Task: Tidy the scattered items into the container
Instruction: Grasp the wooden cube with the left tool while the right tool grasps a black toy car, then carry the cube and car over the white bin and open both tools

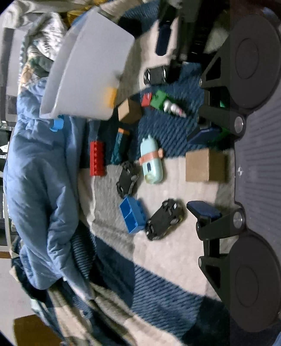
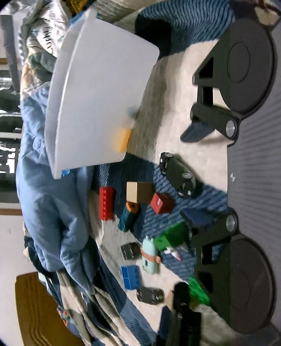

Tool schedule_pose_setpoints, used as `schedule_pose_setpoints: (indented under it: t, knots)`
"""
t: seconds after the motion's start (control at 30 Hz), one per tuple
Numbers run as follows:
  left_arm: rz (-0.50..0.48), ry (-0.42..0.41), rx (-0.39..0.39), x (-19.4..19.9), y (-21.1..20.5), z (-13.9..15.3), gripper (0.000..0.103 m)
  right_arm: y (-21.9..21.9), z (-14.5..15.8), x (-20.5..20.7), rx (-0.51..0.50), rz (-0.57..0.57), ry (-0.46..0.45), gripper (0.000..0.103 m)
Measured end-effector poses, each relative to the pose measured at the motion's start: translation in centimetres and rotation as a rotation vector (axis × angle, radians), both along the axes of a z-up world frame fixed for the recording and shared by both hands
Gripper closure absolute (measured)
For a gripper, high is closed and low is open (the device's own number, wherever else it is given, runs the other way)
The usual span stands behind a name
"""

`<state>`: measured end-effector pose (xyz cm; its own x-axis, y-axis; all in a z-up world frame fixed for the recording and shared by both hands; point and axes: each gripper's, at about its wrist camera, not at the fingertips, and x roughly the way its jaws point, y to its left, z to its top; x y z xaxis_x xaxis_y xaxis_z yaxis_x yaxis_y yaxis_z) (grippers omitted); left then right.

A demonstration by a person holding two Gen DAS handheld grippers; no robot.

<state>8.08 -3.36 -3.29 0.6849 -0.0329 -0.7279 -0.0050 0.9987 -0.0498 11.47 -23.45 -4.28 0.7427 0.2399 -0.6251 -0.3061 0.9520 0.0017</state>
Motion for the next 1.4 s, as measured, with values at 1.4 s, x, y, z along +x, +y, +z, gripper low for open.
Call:
schedule_pose_setpoints:
  t: [1.4]
  knots:
    - [-0.218,-0.193,-0.123,2.9,-6.3,10.6,0.07,-5.8,8.9,-1.5,-0.07,-0.033,-0.221,0.07]
